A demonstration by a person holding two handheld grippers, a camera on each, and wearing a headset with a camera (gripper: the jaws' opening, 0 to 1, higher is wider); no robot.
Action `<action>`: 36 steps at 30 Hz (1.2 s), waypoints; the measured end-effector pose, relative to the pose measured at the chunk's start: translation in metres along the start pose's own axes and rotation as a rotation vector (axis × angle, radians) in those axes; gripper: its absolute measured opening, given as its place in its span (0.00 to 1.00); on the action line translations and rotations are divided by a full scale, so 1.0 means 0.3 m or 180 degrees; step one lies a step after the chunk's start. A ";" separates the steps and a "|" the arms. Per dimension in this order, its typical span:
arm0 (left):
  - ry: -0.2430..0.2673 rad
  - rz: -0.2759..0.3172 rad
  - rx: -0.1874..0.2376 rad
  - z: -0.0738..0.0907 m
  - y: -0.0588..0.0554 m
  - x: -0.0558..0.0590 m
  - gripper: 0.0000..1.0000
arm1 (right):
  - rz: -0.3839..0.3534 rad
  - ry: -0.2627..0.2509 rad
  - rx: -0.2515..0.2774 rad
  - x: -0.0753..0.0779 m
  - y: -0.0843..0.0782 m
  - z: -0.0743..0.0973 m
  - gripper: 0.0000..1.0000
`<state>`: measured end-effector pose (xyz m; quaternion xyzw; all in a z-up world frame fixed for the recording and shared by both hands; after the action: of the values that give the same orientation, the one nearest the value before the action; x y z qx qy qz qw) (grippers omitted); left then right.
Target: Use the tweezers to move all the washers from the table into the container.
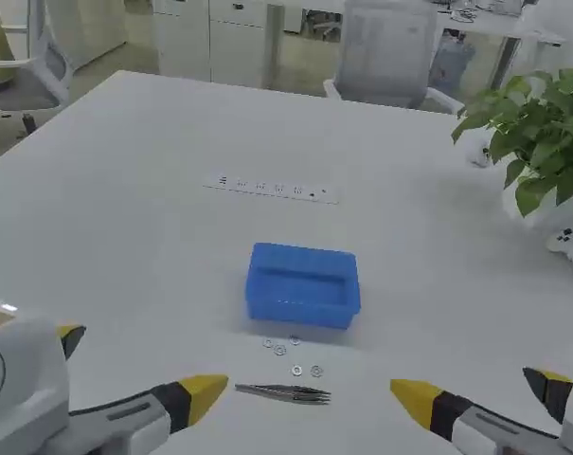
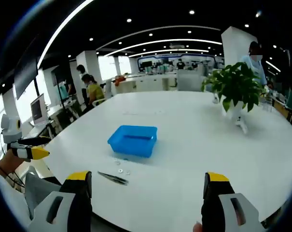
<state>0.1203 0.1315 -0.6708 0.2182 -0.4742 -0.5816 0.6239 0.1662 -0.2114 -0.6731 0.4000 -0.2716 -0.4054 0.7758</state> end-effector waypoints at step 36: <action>0.0021 -0.0090 -0.0035 -0.010 0.010 -0.006 0.97 | 0.0057 0.0058 -0.0064 -0.011 0.001 -0.016 0.96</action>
<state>0.1247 0.1329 -0.6704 0.2233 -0.4659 -0.5922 0.6184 0.1681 -0.2065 -0.6755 0.3935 -0.2640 -0.3974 0.7858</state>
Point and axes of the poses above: the centre of the closed fingertips' face, and the gripper's own axes: z roughly backward along the fingers, x roughly to its right, y roughly out of its top, the point moved 10 cm from there along z, roughly backward along the fingers, and after that the axes turned 12 degrees about z, right-handed, at the moved point
